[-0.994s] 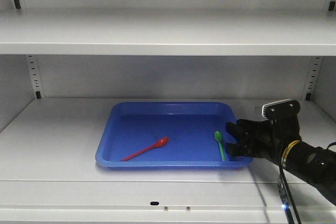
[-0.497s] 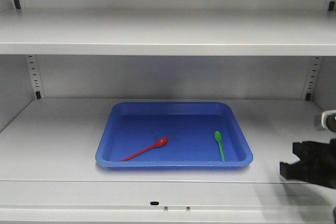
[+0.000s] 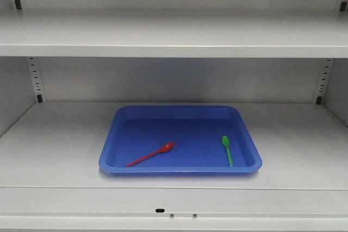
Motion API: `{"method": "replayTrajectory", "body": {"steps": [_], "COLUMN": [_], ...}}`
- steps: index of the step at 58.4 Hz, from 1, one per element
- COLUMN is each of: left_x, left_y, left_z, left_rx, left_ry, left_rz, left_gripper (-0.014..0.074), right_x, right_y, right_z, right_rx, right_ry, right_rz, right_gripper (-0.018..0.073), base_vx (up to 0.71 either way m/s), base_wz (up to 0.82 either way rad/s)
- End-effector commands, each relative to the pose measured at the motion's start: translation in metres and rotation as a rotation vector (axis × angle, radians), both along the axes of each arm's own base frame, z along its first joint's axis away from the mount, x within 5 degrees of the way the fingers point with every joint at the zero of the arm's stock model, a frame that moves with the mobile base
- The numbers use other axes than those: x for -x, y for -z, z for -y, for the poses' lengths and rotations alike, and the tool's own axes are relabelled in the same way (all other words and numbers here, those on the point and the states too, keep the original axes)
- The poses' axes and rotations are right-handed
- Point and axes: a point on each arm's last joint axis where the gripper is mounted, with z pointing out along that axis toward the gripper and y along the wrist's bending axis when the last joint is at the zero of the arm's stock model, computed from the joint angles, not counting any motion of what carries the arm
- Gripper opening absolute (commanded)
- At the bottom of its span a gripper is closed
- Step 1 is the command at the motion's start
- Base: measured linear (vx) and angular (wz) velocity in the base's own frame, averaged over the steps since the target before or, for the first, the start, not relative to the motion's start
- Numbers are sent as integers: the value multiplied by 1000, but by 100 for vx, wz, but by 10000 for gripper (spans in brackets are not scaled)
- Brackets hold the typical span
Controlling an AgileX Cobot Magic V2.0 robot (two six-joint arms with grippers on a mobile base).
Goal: Sort red and green spoons into left cabinet
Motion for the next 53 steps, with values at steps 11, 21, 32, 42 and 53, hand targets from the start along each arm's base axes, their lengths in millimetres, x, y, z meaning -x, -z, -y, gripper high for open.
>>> {"method": "replayTrajectory", "body": {"steps": [11,21,32,42,53], "left_x": [2,2,2,1,1], "left_y": [-8,-8,-8,-8,-8], "left_z": [0,0,0,0,0], "left_rx": [20,20,20,19,19], "left_ry": [-3,-3,-3,-3,-3], "left_rz": [88,88,89,85,85], "left_gripper": [-6,-6,-6,-6,-6], "right_x": [40,59,61,61,61], "right_y": [28,52,51,50,50], "right_z": [4,6,7,8,8], "right_rx": [-2,-25,-18,-18,-18], "right_ry": [5,9,26,28,28], "right_rz": [147,237,249,255,252], "right_gripper": [-7,-6,-6,-6,-6], "base_vx": [0,0,0,0,0], "base_wz": [0,0,0,0,0]}}
